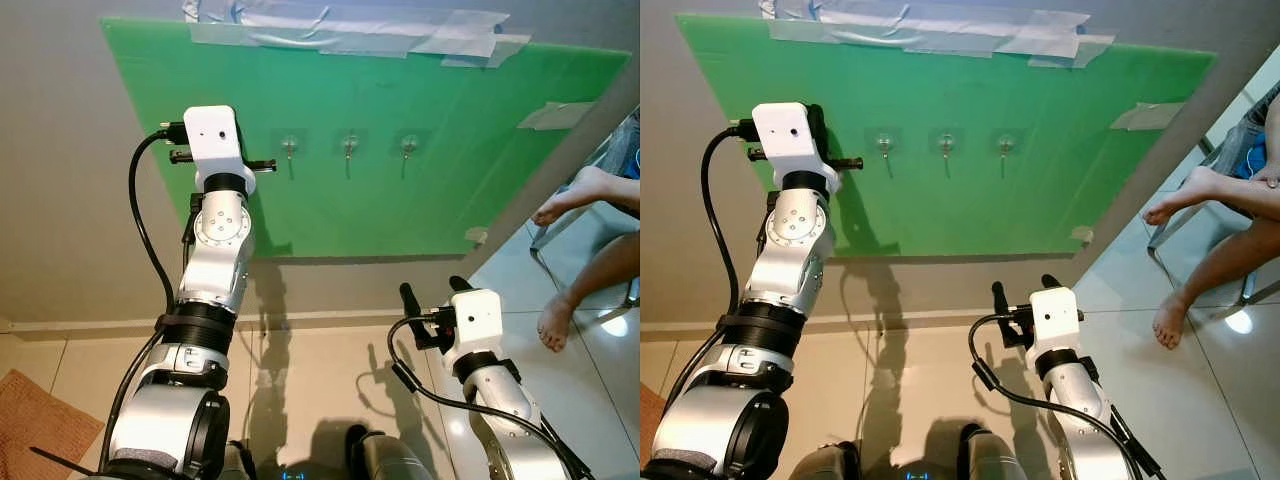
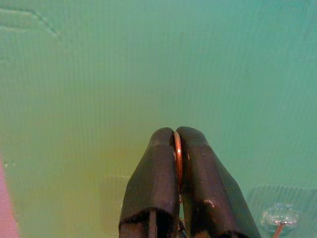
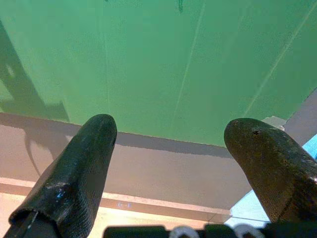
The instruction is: Hang keys on a hook
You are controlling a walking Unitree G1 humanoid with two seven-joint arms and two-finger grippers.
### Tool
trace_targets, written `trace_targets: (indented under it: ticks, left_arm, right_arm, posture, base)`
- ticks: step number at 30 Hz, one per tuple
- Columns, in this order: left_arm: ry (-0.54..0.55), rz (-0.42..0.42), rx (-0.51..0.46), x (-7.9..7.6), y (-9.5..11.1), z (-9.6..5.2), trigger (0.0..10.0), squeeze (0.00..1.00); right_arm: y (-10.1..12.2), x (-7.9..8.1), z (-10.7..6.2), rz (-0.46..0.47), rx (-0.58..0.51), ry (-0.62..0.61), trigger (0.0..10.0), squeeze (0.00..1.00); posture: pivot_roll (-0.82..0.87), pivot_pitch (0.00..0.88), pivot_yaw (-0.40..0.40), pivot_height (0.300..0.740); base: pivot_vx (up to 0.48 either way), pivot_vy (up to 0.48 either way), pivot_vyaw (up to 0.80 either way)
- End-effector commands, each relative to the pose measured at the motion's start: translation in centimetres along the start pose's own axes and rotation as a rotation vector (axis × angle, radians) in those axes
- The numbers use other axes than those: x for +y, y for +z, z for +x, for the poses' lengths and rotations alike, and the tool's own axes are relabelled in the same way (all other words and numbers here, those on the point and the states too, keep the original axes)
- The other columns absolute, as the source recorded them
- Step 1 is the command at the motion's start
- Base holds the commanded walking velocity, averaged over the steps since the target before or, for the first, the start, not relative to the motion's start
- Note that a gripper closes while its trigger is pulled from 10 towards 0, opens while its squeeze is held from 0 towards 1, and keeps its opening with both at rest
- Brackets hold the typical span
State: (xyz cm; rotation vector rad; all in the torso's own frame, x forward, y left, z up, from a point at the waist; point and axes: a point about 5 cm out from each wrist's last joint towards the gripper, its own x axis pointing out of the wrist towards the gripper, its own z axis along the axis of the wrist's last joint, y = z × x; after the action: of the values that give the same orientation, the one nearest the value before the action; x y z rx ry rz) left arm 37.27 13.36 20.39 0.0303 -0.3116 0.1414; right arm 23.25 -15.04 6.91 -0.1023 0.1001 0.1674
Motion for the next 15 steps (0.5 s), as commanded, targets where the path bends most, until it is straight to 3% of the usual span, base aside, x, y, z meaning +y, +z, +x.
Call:
trace_targets:
  ticks: [1, 7, 15]
  left_arm:
    - [-0.001, 0.006, -0.005, -0.04, 0.16, -0.1, 0.0, 0.0]
    - [-0.002, -0.028, 0.037, -0.27, -0.24, -0.68, 0.0, 0.0]
    - [-0.011, -0.096, 0.053, -0.01, -0.2, -0.43, 0.0, 0.0]
  right_arm:
    - [-0.07, -0.23, -0.2, -0.01, 0.012, -0.002, 10.0, 0.0]
    - [-0.16, -0.25, -0.35, -0.01, 0.017, -0.003, 10.0, 0.0]
    - [-0.17, -0.16, -0.3, -0.008, 0.017, -0.001, 10.0, 0.0]
  posture:
    - [-0.21, 0.166, -0.033, 0.74]
    - [-0.21, 0.17, -0.032, 0.74]
    - [-0.21, 0.169, -0.031, 0.74]
  base:
    - [0.0, 0.0, 0.0]
    - [0.0, 0.0, 0.0]
    - [0.0, 0.0, 0.0]
